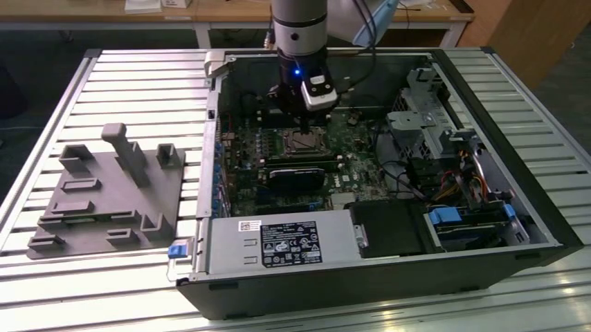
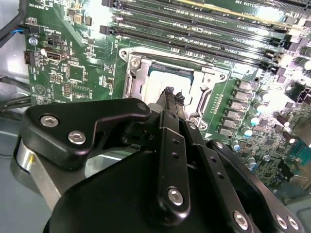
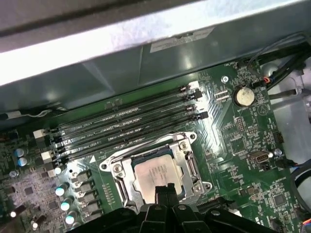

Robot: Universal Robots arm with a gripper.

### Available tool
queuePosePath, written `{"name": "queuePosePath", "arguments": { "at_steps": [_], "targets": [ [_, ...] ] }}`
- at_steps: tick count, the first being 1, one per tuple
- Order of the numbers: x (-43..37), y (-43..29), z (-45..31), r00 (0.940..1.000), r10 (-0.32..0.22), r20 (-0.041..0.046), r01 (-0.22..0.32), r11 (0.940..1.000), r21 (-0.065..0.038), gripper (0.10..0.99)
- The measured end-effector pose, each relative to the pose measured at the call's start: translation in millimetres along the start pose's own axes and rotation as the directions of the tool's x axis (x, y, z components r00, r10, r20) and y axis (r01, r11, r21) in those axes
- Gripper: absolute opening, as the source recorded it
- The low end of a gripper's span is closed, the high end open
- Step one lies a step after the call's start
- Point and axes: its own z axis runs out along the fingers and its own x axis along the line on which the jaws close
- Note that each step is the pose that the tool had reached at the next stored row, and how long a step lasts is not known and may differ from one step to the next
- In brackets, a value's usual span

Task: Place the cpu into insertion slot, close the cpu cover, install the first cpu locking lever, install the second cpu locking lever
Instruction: 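Install the first cpu locking lever, then install the second cpu locking lever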

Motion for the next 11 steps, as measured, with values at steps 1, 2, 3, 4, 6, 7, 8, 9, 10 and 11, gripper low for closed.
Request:
{"name": "queuePosePath", "arguments": {
  "at_steps": [1, 2, 3, 4, 6, 7, 8, 9, 10, 11],
  "targets": [
    [-0.2, 0.0, -1.6, 1.0, -0.001, 0.0, 0.001, 1.0, 0.0, 0.106],
    [-0.4, 0.0, -3.2, 1.0, -0.001, 0.0, 0.001, 1.0, 0.0, 0.106],
    [-0.5, 0.0, -4.4, 1.0, -0.002, 0.0, 0.002, 1.0, 0.0, 0.106],
    [-0.6, 0.1, -4.9, 1.0, -0.002, 0.0, 0.002, 1.0, 0.0, 0.106],
    [-0.6, 0.1, -4.9, 1.0, -0.002, 0.0, 0.002, 1.0, 0.0, 0.106],
    [-0.6, 0.1, -5.0, 1.0, -0.002, 0.0, 0.002, 1.0, 0.0, 0.106],
    [-0.6, 0.1, -5.0, 1.0, -0.002, 0.0, 0.002, 1.0, 0.0, 0.106],
    [-0.6, 0.0, -5.0, 1.0, -0.002, 0.0, 0.002, 1.0, 0.0, 0.106],
    [-0.6, 0.1, -5.0, 1.0, -0.002, 0.0, 0.002, 1.0, 0.0, 0.106],
    [-0.6, 0.0, -5.0, 1.0, -0.002, 0.0, 0.002, 1.0, 0.0, 0.106]
  ]
}}
